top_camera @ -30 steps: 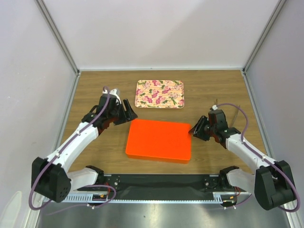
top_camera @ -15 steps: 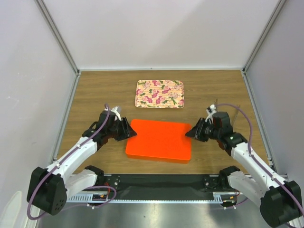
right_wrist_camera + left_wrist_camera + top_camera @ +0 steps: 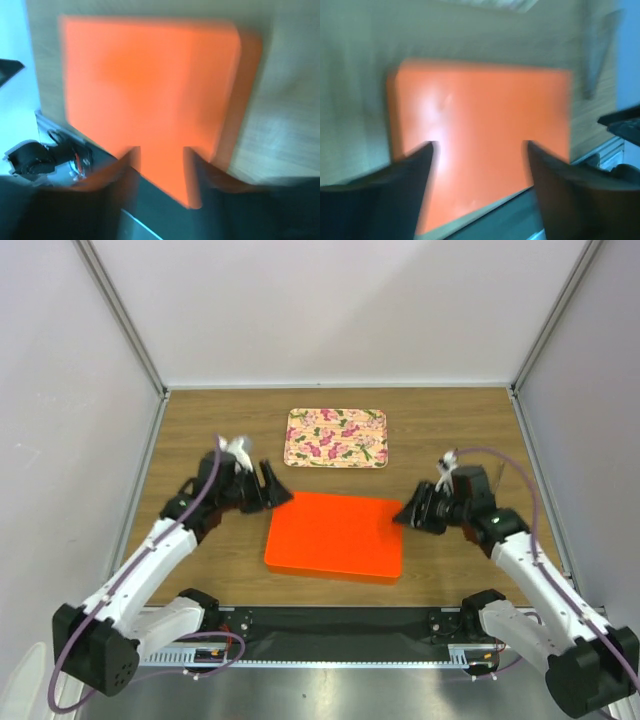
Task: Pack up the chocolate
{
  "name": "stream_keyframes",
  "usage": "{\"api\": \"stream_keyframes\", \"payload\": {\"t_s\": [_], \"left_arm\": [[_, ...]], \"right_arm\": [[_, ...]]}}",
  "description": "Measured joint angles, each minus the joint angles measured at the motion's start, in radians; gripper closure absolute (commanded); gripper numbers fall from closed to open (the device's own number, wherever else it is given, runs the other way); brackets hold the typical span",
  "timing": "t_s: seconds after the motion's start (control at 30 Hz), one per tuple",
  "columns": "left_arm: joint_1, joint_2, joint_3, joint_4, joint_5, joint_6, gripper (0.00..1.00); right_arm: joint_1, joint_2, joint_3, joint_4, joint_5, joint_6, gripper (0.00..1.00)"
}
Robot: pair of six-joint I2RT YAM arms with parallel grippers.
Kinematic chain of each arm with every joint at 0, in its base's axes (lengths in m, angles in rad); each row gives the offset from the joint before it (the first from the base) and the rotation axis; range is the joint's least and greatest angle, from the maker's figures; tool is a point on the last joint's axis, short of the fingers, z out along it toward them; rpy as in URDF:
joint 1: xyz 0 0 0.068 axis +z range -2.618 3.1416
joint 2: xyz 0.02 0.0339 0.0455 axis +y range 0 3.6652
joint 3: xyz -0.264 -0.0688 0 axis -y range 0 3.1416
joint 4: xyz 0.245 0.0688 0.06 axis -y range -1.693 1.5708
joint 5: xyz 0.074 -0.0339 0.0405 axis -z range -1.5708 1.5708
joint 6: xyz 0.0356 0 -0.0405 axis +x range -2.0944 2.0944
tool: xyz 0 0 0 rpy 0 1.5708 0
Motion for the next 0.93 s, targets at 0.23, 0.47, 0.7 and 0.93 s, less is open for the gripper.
{"api": "stream_keyframes", "payload": {"t_s": [0.23, 0.47, 0.7, 0.93], "left_arm": [[-0.001, -0.116, 0.402, 0.015, -0.006, 0.162, 0.0], [-0.001, -0.317, 0.388, 0.036, 0.034, 0.227, 0.0], [-0.002, -0.361, 0.352, 0.014, 0.085, 0.247, 0.0], [-0.002, -0.36, 0.349, -0.015, 0.104, 0.256, 0.0]], "right_arm": [[0.01, -0.156, 0.465, -0.197, 0.237, -0.14, 0.0], [0.012, -0.357, 0.571, -0.297, 0.401, -0.177, 0.0], [0.012, -0.438, 0.57, -0.325, 0.467, -0.179, 0.0], [0.012, -0.438, 0.57, -0.351, 0.501, -0.178, 0.01]]}}
